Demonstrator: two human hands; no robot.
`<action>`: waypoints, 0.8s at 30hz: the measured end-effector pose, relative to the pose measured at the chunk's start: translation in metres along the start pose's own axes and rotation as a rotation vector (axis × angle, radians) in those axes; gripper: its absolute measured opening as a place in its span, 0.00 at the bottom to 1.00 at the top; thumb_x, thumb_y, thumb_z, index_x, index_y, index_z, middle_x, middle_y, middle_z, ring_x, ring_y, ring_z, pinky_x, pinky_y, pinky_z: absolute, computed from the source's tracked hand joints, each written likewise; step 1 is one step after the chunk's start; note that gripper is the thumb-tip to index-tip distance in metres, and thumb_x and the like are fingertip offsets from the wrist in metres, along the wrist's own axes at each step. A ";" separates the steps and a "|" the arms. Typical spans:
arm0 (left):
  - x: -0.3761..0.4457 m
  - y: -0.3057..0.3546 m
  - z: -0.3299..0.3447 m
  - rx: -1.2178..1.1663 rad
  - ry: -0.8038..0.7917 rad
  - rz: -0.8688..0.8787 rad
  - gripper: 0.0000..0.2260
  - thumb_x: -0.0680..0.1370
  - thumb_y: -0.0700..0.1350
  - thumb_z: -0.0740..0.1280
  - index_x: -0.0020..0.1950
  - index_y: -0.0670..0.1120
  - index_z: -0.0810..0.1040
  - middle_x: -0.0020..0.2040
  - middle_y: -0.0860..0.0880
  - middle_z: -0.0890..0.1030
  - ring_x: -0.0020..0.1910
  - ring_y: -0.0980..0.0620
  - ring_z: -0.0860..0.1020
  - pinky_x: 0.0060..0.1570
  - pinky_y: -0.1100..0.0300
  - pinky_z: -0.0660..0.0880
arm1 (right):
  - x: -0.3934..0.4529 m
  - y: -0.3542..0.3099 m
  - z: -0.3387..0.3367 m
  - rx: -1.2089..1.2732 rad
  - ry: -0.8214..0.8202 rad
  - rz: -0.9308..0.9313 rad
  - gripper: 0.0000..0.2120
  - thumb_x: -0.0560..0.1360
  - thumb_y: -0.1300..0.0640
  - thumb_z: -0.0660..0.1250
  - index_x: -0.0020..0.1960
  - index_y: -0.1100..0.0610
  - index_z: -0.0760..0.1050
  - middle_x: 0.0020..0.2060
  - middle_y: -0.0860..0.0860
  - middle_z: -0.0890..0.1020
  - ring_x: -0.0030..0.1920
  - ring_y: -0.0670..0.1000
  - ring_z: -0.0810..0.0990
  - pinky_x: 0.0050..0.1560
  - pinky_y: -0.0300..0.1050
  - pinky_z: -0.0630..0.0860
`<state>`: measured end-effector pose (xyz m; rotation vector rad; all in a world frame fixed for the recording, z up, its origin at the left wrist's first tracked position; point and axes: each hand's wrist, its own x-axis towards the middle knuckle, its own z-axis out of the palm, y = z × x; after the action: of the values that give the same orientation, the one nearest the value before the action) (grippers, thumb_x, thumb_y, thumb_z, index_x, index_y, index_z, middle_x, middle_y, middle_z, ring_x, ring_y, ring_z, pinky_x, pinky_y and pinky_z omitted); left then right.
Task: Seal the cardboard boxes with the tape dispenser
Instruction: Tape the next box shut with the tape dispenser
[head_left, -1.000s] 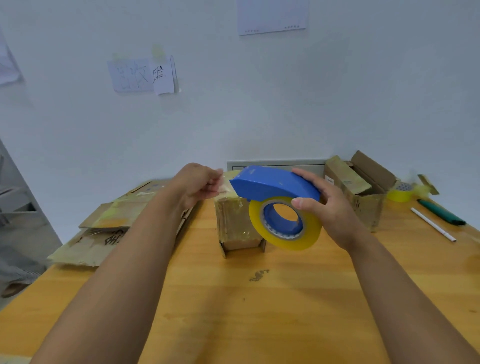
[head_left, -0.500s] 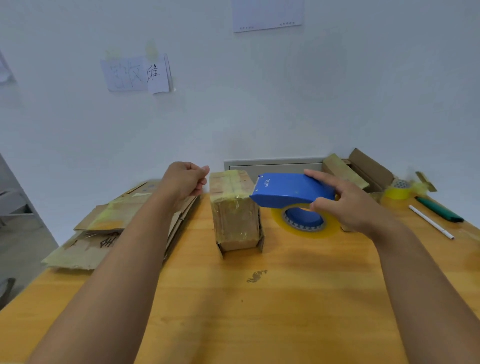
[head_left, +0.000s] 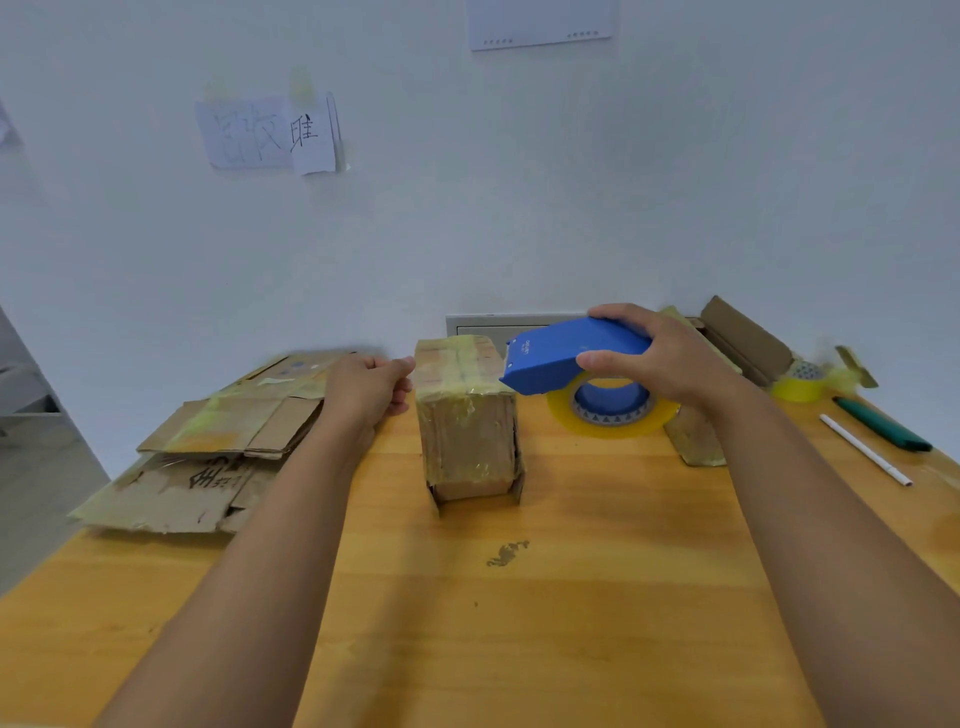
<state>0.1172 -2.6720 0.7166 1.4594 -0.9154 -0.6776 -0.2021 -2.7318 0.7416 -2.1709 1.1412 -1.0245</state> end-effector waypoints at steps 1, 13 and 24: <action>0.000 -0.002 0.000 -0.002 0.001 -0.003 0.10 0.78 0.44 0.71 0.38 0.43 0.76 0.30 0.50 0.79 0.27 0.56 0.76 0.29 0.64 0.76 | 0.004 0.001 -0.001 0.002 -0.012 -0.004 0.28 0.65 0.31 0.72 0.64 0.34 0.73 0.57 0.33 0.74 0.55 0.43 0.77 0.51 0.41 0.75; 0.003 -0.009 -0.004 -0.027 -0.041 -0.138 0.06 0.76 0.40 0.73 0.49 0.38 0.82 0.27 0.51 0.81 0.23 0.59 0.76 0.26 0.64 0.76 | 0.043 0.005 -0.012 -0.002 -0.132 -0.031 0.25 0.69 0.35 0.74 0.64 0.37 0.75 0.60 0.36 0.76 0.60 0.45 0.77 0.63 0.50 0.76; 0.002 -0.029 0.002 -0.026 -0.071 -0.160 0.08 0.77 0.44 0.73 0.46 0.39 0.79 0.31 0.48 0.79 0.28 0.55 0.77 0.31 0.62 0.78 | 0.030 0.029 0.003 0.002 -0.090 -0.028 0.32 0.61 0.27 0.71 0.64 0.35 0.75 0.62 0.37 0.77 0.60 0.44 0.77 0.62 0.51 0.76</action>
<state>0.1204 -2.6758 0.6883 1.5042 -0.8474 -0.8611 -0.2024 -2.7721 0.7311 -2.2132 1.0710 -0.9294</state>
